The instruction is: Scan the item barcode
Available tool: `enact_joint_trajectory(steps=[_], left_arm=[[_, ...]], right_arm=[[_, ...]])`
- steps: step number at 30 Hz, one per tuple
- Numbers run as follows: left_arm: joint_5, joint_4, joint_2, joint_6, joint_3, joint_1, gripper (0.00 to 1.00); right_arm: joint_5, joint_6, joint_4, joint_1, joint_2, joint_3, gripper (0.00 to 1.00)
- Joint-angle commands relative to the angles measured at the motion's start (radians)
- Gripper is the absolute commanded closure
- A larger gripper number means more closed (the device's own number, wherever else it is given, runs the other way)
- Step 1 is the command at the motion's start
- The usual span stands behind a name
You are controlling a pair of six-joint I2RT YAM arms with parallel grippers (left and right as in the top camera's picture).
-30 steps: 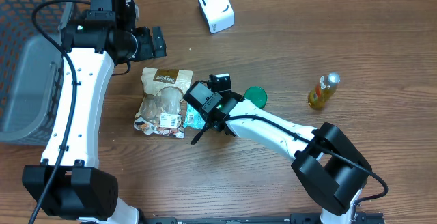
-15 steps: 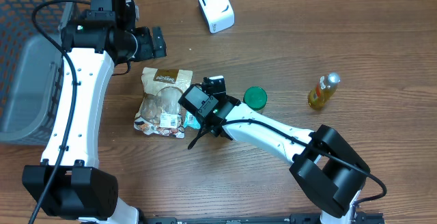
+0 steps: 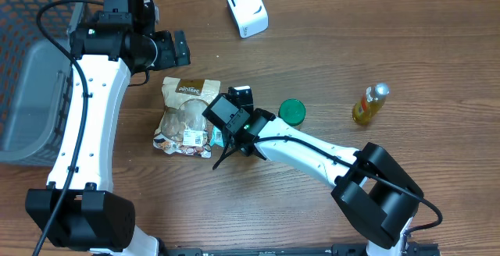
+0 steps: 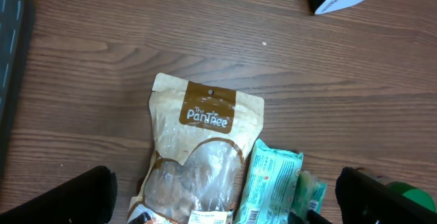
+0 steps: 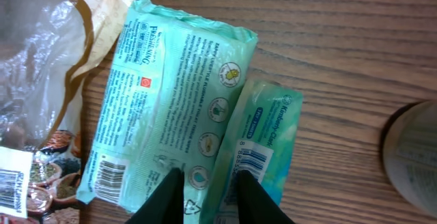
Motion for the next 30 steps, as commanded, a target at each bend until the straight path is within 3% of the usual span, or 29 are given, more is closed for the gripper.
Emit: enact_joint_trajectory(steps=[1,10,16,18,22,30], left_arm=[[0.010,0.000,0.002,0.012,0.014,0.003,0.00],[0.010,0.000,0.002,0.012,0.014,0.003,0.00],[0.010,0.000,0.002,0.012,0.014,0.003,0.00],[0.010,0.000,0.002,0.012,0.014,0.003,0.00],[0.010,0.000,0.002,0.012,0.014,0.003,0.00],[0.010,0.000,0.002,0.012,0.014,0.003,0.00]], right_arm=[[-0.044,-0.003,0.022,0.005,-0.001,0.020,0.75],[-0.050,-0.084,0.044,0.005,-0.005,0.069,0.53],[0.031,-0.082,-0.045,0.005,-0.028,0.142,0.51],[0.068,-0.080,-0.083,0.003,-0.040,0.157,0.32],[0.130,0.050,-0.195,-0.027,-0.040,0.157,0.24],[0.002,0.138,-0.331,-0.103,-0.040,0.156,0.18]])
